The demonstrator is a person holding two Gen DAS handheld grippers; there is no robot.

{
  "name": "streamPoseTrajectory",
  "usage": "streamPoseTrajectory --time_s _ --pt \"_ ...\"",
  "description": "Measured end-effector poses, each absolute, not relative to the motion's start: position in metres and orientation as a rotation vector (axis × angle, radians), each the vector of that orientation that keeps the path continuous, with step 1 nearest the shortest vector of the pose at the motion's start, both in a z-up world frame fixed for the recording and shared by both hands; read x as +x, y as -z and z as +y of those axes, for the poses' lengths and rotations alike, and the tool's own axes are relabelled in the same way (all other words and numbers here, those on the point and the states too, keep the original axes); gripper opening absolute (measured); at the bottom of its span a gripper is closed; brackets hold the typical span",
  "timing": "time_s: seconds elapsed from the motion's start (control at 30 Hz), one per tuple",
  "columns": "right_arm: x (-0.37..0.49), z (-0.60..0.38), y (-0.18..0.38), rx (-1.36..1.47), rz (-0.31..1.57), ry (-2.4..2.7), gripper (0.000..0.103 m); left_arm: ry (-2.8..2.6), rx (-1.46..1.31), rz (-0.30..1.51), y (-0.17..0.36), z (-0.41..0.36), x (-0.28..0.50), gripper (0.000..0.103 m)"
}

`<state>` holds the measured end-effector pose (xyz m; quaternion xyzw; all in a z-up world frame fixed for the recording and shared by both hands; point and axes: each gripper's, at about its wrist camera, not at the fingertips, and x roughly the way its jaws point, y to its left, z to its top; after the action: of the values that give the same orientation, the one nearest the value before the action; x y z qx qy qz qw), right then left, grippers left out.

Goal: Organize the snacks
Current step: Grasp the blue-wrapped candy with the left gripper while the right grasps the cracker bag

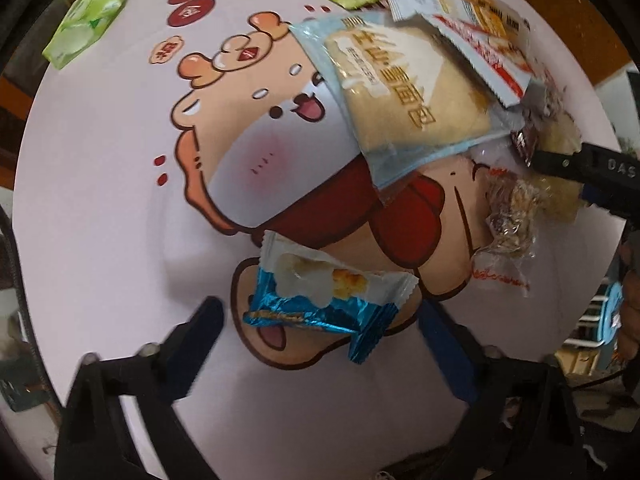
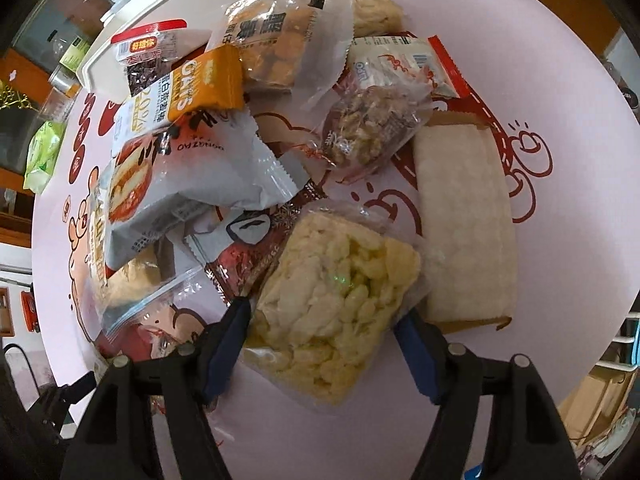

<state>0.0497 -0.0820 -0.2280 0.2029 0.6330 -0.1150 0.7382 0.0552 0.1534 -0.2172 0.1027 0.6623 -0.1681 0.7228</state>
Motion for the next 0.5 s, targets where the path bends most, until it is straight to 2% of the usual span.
streamPoseTrajectory --time_s 0.03,0.3,0.5 --pt "0.05 -0.082 0.229 0.446 1.388 0.243 0.068 0.372 0.229 1.474 0.22 0.151 0.055 0.078" --pt "0.034 -0.095 0.217 0.448 1.354 0.205 0.063 0.333 0.267 1.44 0.223 0.137 0.053 0.048" --pt "0.025 -0.108 0.192 0.44 1.308 0.188 0.063 0.352 0.243 1.4 0.211 0.129 0.053 0.044"
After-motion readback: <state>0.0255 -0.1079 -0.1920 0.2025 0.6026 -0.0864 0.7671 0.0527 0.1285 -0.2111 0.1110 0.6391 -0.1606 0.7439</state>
